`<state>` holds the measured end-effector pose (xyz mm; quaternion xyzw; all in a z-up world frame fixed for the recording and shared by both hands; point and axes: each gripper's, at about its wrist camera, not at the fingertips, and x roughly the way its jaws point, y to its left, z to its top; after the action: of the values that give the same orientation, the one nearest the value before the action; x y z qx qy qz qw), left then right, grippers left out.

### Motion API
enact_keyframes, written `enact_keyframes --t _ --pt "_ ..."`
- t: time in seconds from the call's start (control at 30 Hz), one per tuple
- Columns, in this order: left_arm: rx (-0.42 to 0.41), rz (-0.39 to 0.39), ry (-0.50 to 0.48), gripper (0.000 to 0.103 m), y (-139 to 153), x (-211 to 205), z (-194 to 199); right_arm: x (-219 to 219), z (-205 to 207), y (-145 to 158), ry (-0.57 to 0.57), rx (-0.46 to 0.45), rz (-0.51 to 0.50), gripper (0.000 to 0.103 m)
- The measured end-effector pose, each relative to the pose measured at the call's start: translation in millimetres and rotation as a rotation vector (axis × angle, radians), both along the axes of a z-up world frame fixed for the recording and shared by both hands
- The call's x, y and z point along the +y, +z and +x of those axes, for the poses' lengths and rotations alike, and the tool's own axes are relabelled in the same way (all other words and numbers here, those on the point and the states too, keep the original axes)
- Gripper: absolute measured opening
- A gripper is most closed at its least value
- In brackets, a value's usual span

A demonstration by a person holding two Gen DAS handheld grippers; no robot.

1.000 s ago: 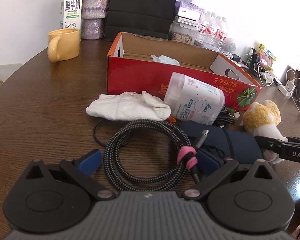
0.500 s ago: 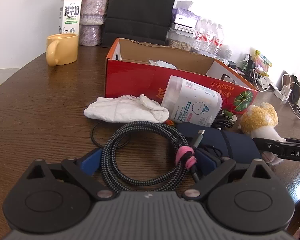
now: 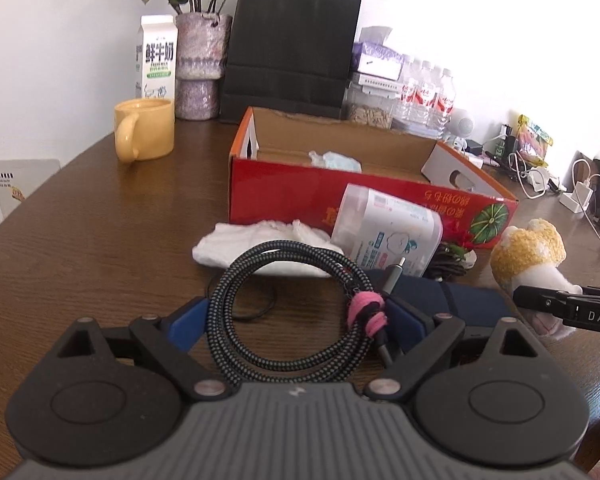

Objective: Organize objects
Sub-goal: 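Grasp the black braided cable with the left tool while the right tool holds the plush toy, then carry the cable and plush toy into the box with both tools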

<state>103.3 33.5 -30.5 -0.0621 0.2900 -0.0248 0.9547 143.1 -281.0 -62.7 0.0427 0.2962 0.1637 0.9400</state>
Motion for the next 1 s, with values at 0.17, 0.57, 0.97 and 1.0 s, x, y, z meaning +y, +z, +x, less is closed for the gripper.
enact_keyframes --t 0.17,0.57,0.97,1.0 --pt "-0.043 0.018 0.004 0.094 16.7 -1.6 2.0 0.3 -4.4 16.5 0.006 -0.057 0.005 0.045" --pt "-0.176 0.061 -0.024 0.094 68.2 -26.5 43.4 24.5 24.7 59.8 0.058 -0.165 0.006 0.045" --pt "-0.205 0.047 -0.002 0.094 84.1 -44.4 116.8 53.1 103.8 73.8 0.065 -0.170 0.018 0.045" --pt "-0.203 0.045 0.002 0.094 83.5 -44.6 122.3 54.9 110.9 72.7 0.064 -0.166 0.020 0.045"
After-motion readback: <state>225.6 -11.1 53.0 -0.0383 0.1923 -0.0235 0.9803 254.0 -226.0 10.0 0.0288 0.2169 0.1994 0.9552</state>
